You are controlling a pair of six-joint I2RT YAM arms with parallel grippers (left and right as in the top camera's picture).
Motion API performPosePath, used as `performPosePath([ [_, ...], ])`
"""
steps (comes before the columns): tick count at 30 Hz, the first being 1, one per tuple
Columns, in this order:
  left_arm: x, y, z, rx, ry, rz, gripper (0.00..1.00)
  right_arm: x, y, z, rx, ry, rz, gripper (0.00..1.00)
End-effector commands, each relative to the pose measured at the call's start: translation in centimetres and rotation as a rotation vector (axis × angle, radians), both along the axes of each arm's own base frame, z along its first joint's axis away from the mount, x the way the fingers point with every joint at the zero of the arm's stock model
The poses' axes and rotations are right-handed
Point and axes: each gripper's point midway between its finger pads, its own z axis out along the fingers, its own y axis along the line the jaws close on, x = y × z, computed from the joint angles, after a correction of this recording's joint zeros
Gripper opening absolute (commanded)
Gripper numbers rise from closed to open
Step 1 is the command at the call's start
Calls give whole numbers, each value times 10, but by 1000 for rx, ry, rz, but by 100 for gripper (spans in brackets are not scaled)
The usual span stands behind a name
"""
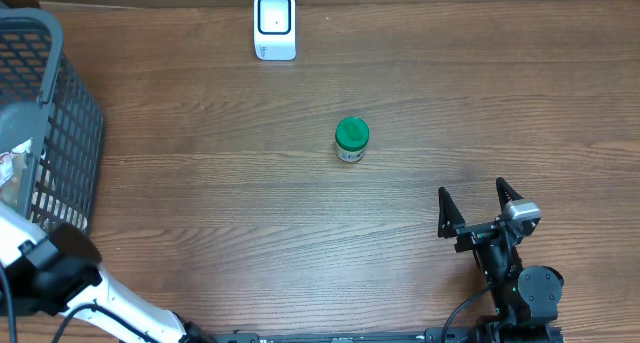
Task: Scan the item barcode
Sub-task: 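Reach into the basket and grasp the clear snack bag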
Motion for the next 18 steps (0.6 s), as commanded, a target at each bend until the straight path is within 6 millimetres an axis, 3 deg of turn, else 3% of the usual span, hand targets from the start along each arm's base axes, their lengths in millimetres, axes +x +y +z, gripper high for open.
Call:
performPosePath([
  [1, -3, 17, -30, 4, 113, 30, 90, 0, 0, -2, -1, -2, -2, 100],
  [7, -12, 27, -76, -26, 271, 41, 87, 0, 0, -2, -1, -2, -2, 100],
  [10, -17, 30, -100, -39, 340, 28, 80, 0, 0, -2, -1, -2, -2, 100],
  [18, -39, 36, -161, -91, 472, 53, 79, 0, 0, -2, -1, -2, -2, 100],
])
